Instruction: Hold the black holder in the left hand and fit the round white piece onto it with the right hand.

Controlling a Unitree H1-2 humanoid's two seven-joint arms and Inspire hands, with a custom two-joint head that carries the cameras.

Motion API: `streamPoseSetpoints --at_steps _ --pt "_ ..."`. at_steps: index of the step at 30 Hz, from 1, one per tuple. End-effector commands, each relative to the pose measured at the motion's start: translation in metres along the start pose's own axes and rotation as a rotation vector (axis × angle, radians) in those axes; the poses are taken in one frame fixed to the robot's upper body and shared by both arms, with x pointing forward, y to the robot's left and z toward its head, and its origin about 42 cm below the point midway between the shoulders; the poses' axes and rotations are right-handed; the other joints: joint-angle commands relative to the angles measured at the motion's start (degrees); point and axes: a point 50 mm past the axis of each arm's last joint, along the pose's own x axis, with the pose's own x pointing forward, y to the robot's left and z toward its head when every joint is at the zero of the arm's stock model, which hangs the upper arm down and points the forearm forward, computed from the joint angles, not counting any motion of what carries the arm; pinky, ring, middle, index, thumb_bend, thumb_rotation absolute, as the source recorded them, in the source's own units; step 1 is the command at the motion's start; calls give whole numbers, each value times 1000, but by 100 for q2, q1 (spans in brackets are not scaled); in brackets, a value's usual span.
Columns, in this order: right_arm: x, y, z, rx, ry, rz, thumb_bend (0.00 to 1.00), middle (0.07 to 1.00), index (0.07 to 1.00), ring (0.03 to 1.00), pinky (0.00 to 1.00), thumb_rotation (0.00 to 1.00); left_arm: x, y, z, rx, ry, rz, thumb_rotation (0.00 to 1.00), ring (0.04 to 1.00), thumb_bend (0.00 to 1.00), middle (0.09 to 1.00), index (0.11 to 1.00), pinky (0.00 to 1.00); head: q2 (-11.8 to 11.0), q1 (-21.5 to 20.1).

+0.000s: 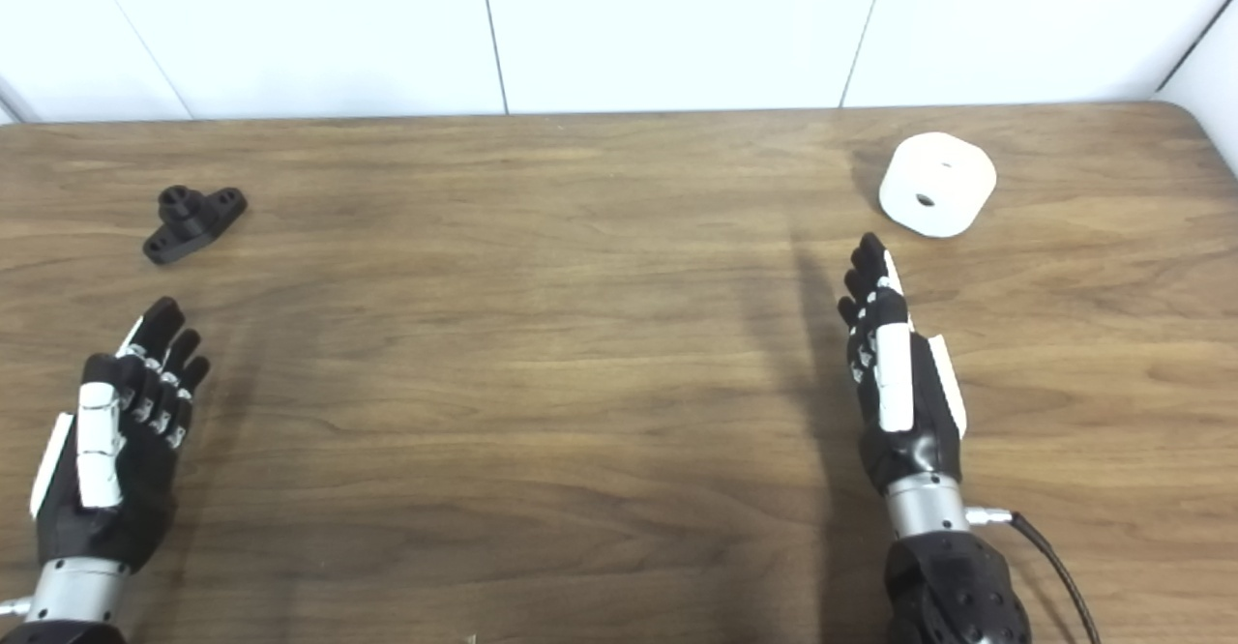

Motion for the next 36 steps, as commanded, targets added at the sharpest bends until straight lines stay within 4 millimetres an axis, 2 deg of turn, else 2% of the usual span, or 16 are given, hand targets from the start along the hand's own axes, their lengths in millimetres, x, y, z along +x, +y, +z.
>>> streamPoseSetpoints --at_steps 1,13,16,21,26,36 --pt "-29 -20 -9 -63 58 -3 670 1000 988 1000 1000 1000 6 0 9 18 -63 -15 903 1000 616 996 955 1000 8 -2" --pt "-26 -23 -11 -60 57 -17 670 993 982 1000 1000 1000 6 -3 7 13 -59 -11 887 993 602 990 946 1000 -16 69" --pt "-27 -25 -12 -65 59 -20 671 992 982 1000 1000 1000 5 -5 6 23 -59 -13 903 991 587 986 940 997 -68 206" --pt "-26 -32 -17 -66 56 -25 652 990 983 1000 1000 1000 3 -13 3 37 -46 -8 938 989 558 983 938 998 -360 624" --pt "-24 -41 -24 -64 49 -6 657 996 988 1000 1000 1000 3 -22 -3 48 -39 -1 944 982 546 974 926 980 -533 915" --pt "-21 -60 -32 -69 44 1 669 991 993 1000 1000 1000 1 -41 -13 -6 -44 11 856 976 560 946 910 978 -670 1553"
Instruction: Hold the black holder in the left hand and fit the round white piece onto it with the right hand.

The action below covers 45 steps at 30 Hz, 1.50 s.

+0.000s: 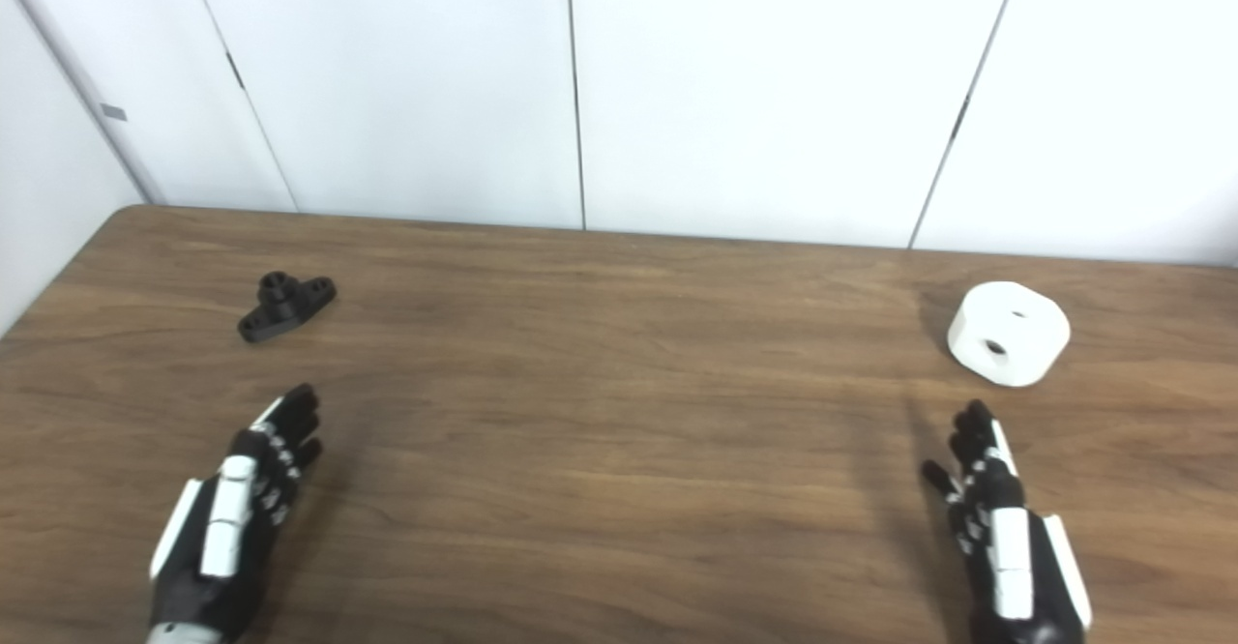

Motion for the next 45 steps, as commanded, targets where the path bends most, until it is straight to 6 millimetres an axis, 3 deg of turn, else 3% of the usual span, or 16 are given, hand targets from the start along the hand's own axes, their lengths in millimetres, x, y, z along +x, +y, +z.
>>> streamPoseSetpoints --at_steps 1,9,16,20,22,24,26,27,28,31,34,37,41,45 --pt "-22 -18 -11 -27 63 -16 667 993 995 1000 1000 1000 0 -11 2 -36 -57 12 845 975 564 944 909 982 8 45" --pt "-23 -33 -10 -21 80 -9 650 998 1000 1000 1000 1000 0 -27 -1 -15 -51 1 859 985 620 956 918 997 -8 389" --pt "-20 -38 -11 -33 69 7 653 1000 1000 1000 1000 1000 1 -36 0 9 -47 20 889 988 565 966 933 1000 -63 377" --pt "-20 -40 -13 -34 72 14 654 1000 1000 1000 1000 1000 1 -38 4 77 -70 44 843 981 517 957 927 995 -83 391" --pt "-20 -41 -13 -34 74 16 658 1000 1000 1000 1000 1000 3 -35 9 185 -81 65 782 969 520 950 924 981 -96 436" --pt "-19 -43 -13 -42 82 17 673 1000 1000 1000 1000 1000 7 -31 19 363 -103 100 531 905 538 915 899 868 -102 472" --pt "-19 -45 -13 -46 85 18 692 1000 1000 1000 1000 1000 15 -28 32 460 -133 114 235 887 597 900 893 837 -105 490" --pt "-18 -45 -13 -47 82 21 704 1000 1000 1000 1000 1000 20 -25 39 520 -146 124 136 890 623 900 891 844 -105 490" --pt "-18 -45 -13 -48 79 24 707 1000 1000 1000 1000 1000 26 -22 47 581 -157 141 107 881 656 899 886 828 -105 490" --pt "-19 -44 -14 -56 73 5 695 1000 1000 1000 1000 1000 44 -14 70 723 -196 194 98 869 693 891 867 809 -119 477" --pt "-21 -43 -13 -72 67 -21 621 995 1000 1000 1000 1000 59 -6 85 796 -214 229 126 838 720 873 867 771 -102 469" --pt "-22 -41 -15 -84 61 -30 573 981 1000 1000 1000 1000 76 4 98 875 -237 266 209 886 788 891 854 820 -95 442" --pt "-23 -39 -15 -97 62 -29 576 977 998 1000 1000 1000 94 16 111 982 -258 321 265 881 847 889 828 751 -92 423" --pt "-23 -38 -15 -93 68 -30 587 976 994 1000 1000 1000 108 27 118 1058 -257 354 319 899 880 890 818 778 -79 423"
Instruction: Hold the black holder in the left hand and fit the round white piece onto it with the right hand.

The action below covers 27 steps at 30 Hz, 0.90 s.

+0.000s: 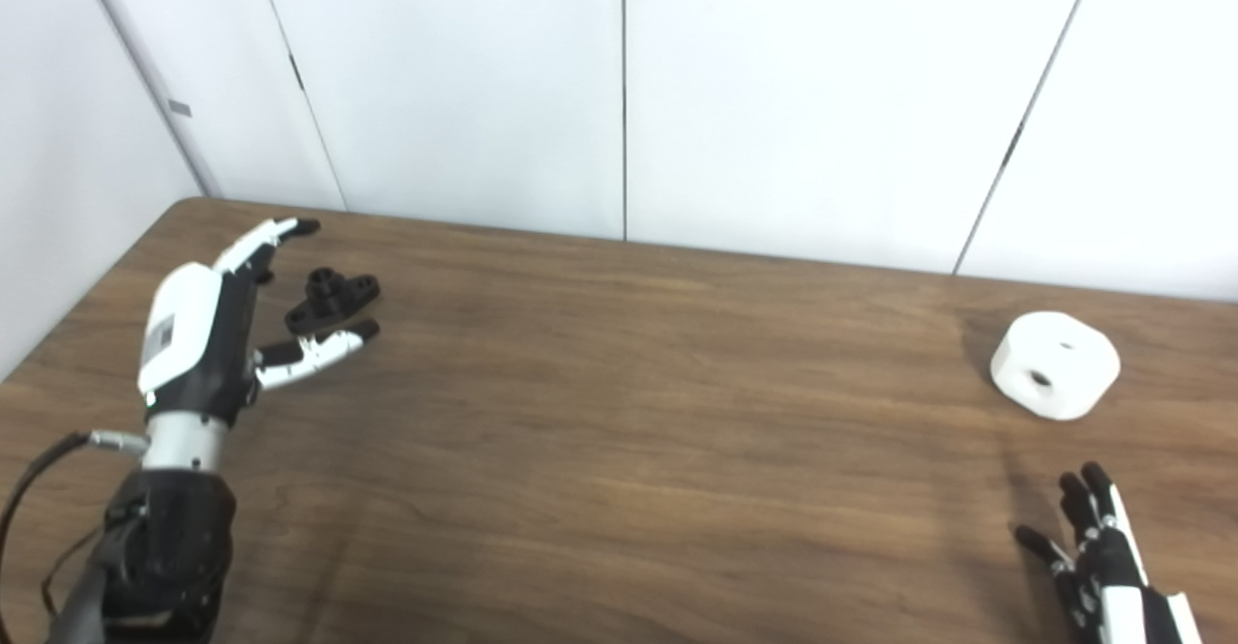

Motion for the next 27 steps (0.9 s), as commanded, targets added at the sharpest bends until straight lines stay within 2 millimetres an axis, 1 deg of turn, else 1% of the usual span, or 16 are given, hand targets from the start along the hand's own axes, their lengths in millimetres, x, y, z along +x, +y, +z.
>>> streamPoseSetpoints --at_steps 1,5,6,8,10,14,16,20,24,27 --pt "-12 2 -13 14 63 -20 591 976 993 1000 1000 1000 19 16 3 62 -37 73 323 906 885 892 816 788 -1 -2" --pt "-12 4 -12 3 57 -21 583 975 992 1000 1000 1000 33 21 -7 132 -14 84 309 923 896 902 823 815 -9 -16" --pt "-12 4 -13 -2 56 -24 578 971 989 1000 1000 1000 35 21 -10 144 -11 86 307 923 895 900 824 835 -9 -16" --pt "-11 4 -13 -10 57 -24 574 966 993 1000 1000 1000 40 21 -16 160 6 84 314 922 887 891 820 912 -9 -23" --pt "-10 4 -14 -11 58 -19 579 967 999 1000 1000 1000 45 20 -22 181 30 79 326 918 888 882 813 947 -14 -22" --pt "-10 5 -15 -2 63 -18 629 977 1000 1000 1000 1000 55 17 -35 222 73 67 360 913 891 879 806 941 -5 -34" --pt "-11 5 -14 1 67 -18 635 979 1000 1000 1000 1000 59 15 -40 235 98 50 368 927 891 892 808 956 2 -53" --pt "-10 4 -14 12 70 -2 623 986 1000 1000 1000 1000 66 8 -48 248 127 29 348 946 892 905 795 970 25 -89" --pt "-10 3 -13 37 92 25 622 1000 1000 1000 1000 1000 76 0 -55 270 155 -2 375 949 895 909 786 969 37 -98" --pt "-10 2 -13 50 96 21 619 1000 1000 1000 1000 1000 84 -5 -58 276 164 -20 364 952 889 907 775 972 41 -111"
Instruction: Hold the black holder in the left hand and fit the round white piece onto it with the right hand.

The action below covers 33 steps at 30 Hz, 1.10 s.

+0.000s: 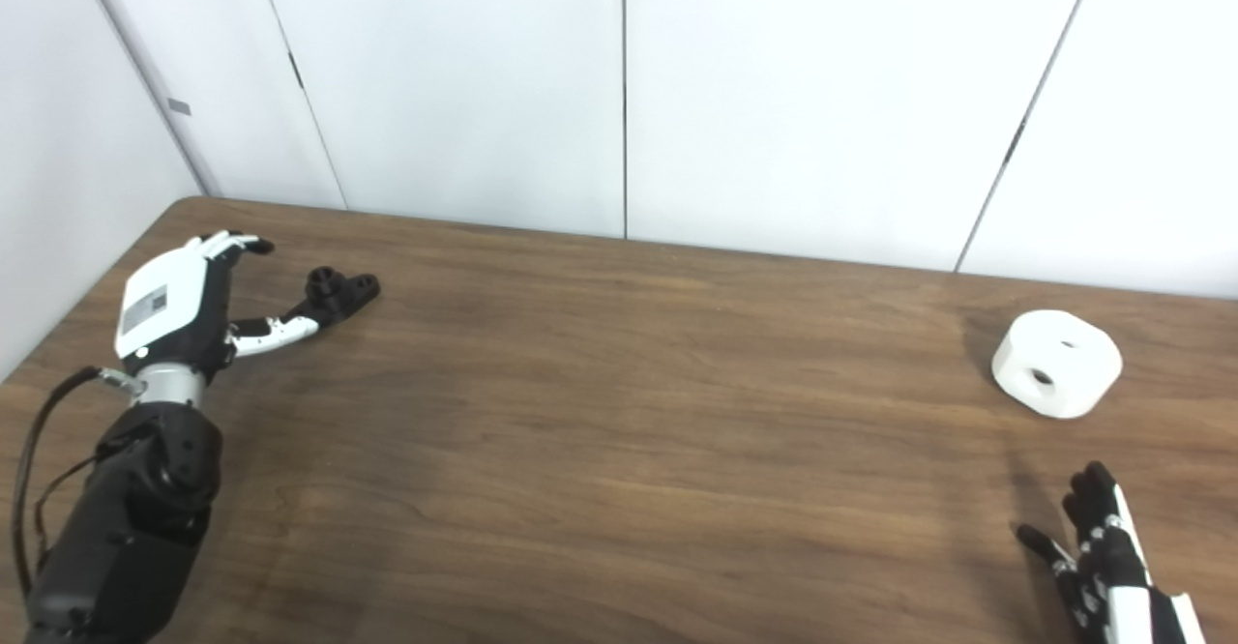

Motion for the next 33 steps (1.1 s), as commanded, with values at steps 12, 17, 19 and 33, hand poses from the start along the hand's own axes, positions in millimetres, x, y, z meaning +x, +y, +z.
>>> streamPoseSetpoints --at_steps 12,17,19,33 --pt "-11 2 -14 32 90 3 625 1000 1000 1000 1000 1000 50 15 3 25 27 5 409 953 906 905 769 977 12 -27" --pt "-12 2 -14 41 91 4 627 1000 1000 1000 1000 1000 59 12 2 3 43 -11 408 940 908 893 751 944 21 -36" --pt "-12 2 -14 45 92 5 627 1000 1000 1000 1000 1000 61 11 0 6 48 -13 408 938 915 889 740 940 21 -36" --pt "-14 1 -12 52 85 6 626 997 1000 1000 1000 1000 59 6 -2 13 51 -46 391 936 920 882 707 949 71 -36"
